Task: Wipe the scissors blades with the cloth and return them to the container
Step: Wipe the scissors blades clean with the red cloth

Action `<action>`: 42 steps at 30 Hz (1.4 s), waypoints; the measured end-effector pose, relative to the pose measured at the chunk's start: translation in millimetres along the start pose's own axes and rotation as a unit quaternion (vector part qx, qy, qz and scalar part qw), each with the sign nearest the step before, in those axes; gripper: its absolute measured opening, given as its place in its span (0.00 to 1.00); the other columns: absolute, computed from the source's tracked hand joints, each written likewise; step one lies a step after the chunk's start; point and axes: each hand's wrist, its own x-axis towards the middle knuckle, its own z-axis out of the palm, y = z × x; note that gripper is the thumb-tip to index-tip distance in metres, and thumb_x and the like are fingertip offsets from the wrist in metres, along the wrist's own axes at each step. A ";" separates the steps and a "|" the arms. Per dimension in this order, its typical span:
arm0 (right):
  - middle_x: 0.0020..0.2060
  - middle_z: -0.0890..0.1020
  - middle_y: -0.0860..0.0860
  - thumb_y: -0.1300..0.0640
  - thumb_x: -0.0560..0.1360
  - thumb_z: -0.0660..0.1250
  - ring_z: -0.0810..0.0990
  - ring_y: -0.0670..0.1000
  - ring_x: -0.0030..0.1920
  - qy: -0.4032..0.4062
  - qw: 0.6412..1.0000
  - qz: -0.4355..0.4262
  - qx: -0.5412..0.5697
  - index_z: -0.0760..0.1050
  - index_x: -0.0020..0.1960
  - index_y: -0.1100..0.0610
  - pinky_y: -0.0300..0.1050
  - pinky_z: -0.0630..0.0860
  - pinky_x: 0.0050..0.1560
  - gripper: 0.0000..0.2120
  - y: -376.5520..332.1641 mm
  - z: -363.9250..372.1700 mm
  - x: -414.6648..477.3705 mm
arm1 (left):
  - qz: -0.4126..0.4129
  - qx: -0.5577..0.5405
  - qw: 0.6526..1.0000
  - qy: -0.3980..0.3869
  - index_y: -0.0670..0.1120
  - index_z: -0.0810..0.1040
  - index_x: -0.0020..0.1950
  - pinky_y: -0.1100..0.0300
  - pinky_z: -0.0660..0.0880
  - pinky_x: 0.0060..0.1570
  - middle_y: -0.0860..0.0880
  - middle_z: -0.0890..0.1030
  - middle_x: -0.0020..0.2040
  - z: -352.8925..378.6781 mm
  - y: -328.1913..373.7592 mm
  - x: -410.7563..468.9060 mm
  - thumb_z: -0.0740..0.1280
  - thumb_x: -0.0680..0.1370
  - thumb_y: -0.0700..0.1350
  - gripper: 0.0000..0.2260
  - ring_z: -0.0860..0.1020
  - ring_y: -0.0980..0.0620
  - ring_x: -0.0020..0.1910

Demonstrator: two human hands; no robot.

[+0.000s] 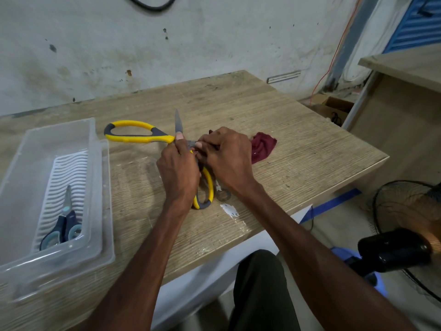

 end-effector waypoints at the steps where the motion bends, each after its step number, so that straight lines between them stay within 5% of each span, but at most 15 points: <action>1: 0.32 0.81 0.52 0.54 0.71 0.69 0.79 0.52 0.36 0.003 1.000 -0.003 -0.010 0.84 0.39 0.53 0.53 0.76 0.39 0.06 -2.1 2.0 2.1 | 0.005 0.005 1.000 -0.006 0.40 0.79 0.46 0.42 0.76 0.49 0.39 0.81 0.44 -0.1 -0.7 0.2 0.50 0.82 0.55 0.24 0.80 0.37 0.44; 10: 0.34 0.81 0.52 0.53 0.72 0.69 0.80 0.52 0.37 0.007 0.999 0.009 -0.032 0.84 0.40 0.52 0.51 0.75 0.39 0.06 5.0 -4.0 12.7 | 0.002 0.005 0.999 -0.043 0.46 0.75 0.34 0.48 0.79 0.39 0.48 0.76 0.29 -3.0 5.0 -2.8 0.52 0.82 0.54 0.22 0.78 0.46 0.31; 17: 0.36 0.80 0.51 0.52 0.73 0.67 0.77 0.56 0.42 -0.004 0.999 -0.032 -0.038 0.83 0.42 0.50 0.55 0.73 0.43 0.06 -1.8 0.8 -3.3 | 0.002 0.007 1.000 -0.027 0.43 0.75 0.38 0.65 0.72 0.27 0.43 0.79 0.36 -3.5 1.4 -0.3 0.51 0.83 0.52 0.22 0.79 0.45 0.31; 22: 0.36 0.81 0.52 0.56 0.71 0.70 0.78 0.56 0.40 0.037 0.998 -0.046 -0.033 0.83 0.41 0.53 0.53 0.74 0.40 0.04 -2.3 8.7 0.0 | 0.002 -0.001 1.000 -0.022 0.41 0.80 0.45 0.61 0.76 0.36 0.39 0.82 0.42 -1.8 -1.3 2.2 0.52 0.82 0.54 0.23 0.80 0.41 0.36; 27: 0.36 0.82 0.50 0.58 0.70 0.71 0.80 0.52 0.37 0.061 0.996 -0.065 0.006 0.84 0.40 0.56 0.50 0.75 0.36 0.03 -2.2 9.8 -6.5 | -0.006 -0.025 1.000 -0.002 0.47 0.78 0.37 0.42 0.76 0.49 0.40 0.81 0.43 -2.0 -2.1 2.7 0.53 0.81 0.55 0.21 0.79 0.37 0.45; 32: 0.37 0.82 0.48 0.56 0.70 0.72 0.80 0.49 0.38 0.011 0.997 -0.078 0.015 0.83 0.40 0.55 0.47 0.75 0.36 0.03 1.5 2.4 -7.1 | -0.020 -0.040 0.999 -0.007 0.47 0.75 0.34 0.63 0.73 0.24 0.45 0.79 0.35 -5.9 0.6 0.5 0.53 0.82 0.52 0.21 0.77 0.49 0.25; 36: 0.38 0.83 0.47 0.52 0.70 0.72 0.78 0.50 0.41 -0.099 0.989 -0.102 -0.029 0.85 0.45 0.52 0.47 0.75 0.39 0.06 6.5 -20.5 7.3 | -0.032 -0.052 0.998 -0.007 0.44 0.78 0.36 0.60 0.73 0.23 0.46 0.80 0.32 -4.1 -0.1 0.0 0.53 0.82 0.53 0.22 0.75 0.54 0.21; 42: 0.39 0.81 0.48 0.54 0.72 0.70 0.75 0.51 0.43 -0.025 0.996 -0.089 -0.022 0.84 0.45 0.51 0.48 0.73 0.41 0.05 1.0 -18.9 12.6 | -0.032 -0.067 0.997 -0.007 0.41 0.77 0.38 0.63 0.69 0.19 0.48 0.76 0.28 -3.5 1.4 -1.6 0.53 0.83 0.52 0.22 0.72 0.56 0.18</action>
